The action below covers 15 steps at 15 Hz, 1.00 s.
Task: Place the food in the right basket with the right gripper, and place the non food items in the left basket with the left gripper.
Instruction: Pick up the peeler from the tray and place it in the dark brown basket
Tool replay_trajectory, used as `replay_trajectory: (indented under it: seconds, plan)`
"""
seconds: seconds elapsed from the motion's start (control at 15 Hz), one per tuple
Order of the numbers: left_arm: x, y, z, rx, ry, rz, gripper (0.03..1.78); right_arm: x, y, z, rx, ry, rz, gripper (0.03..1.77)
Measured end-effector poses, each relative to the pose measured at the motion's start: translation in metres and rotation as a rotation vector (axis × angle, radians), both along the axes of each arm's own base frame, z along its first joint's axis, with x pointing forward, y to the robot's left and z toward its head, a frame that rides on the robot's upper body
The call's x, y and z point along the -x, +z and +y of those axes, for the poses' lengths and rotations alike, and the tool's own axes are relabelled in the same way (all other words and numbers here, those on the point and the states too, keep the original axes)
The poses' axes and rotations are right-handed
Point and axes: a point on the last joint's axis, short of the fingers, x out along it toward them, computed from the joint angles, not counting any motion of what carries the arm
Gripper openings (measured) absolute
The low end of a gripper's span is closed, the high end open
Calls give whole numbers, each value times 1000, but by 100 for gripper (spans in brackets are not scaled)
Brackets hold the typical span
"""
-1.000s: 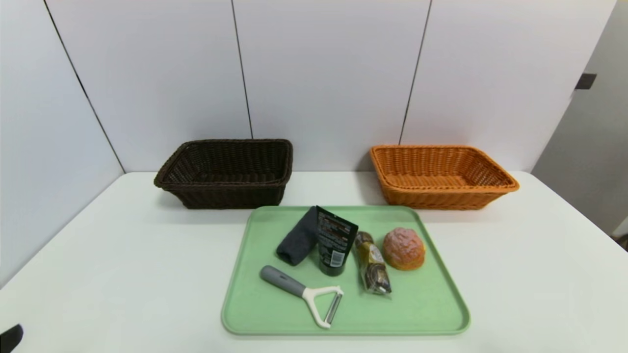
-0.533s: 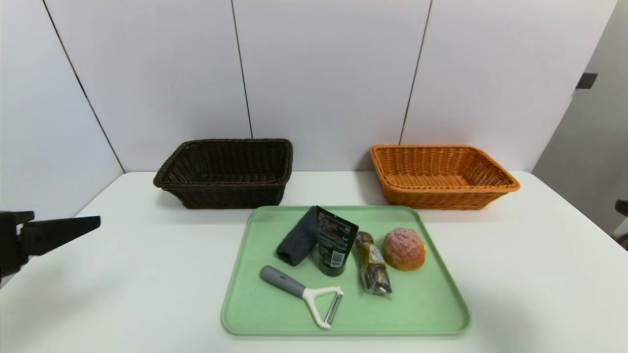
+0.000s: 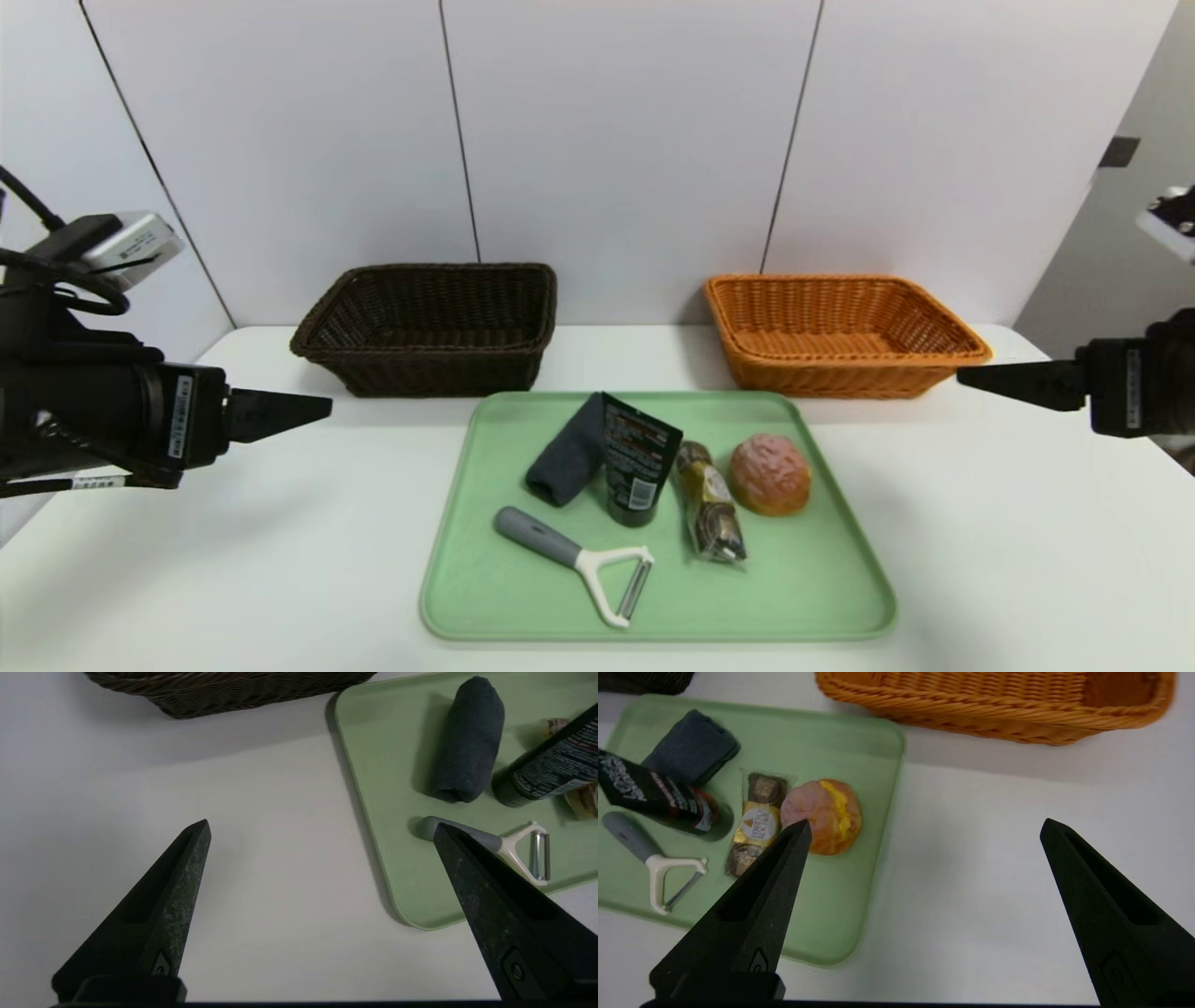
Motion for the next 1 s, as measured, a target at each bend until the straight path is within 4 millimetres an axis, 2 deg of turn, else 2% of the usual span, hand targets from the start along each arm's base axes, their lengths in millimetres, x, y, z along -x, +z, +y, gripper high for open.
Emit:
replay_trajectory:
  seconds: [0.27, 0.47, 0.67, 0.87, 1.0]
  plan:
    - [-16, 4, -34, 18, -127, 23, 169, -17, -8, 30, 14, 124, 48, 169]
    - [-29, 5, -65, 12, -230, 40, 169, -26, -9, 38, 18, 147, 60, 169]
    - [-40, -2, -96, -28, -331, 81, 169, -31, -13, 44, 26, 165, 81, 169]
    - [-48, 2, -120, -68, -407, 103, 169, -36, -17, 47, 26, 169, 96, 169]
    - [-51, 8, -129, -110, -453, 118, 169, -39, -20, 48, 26, 170, 109, 169]
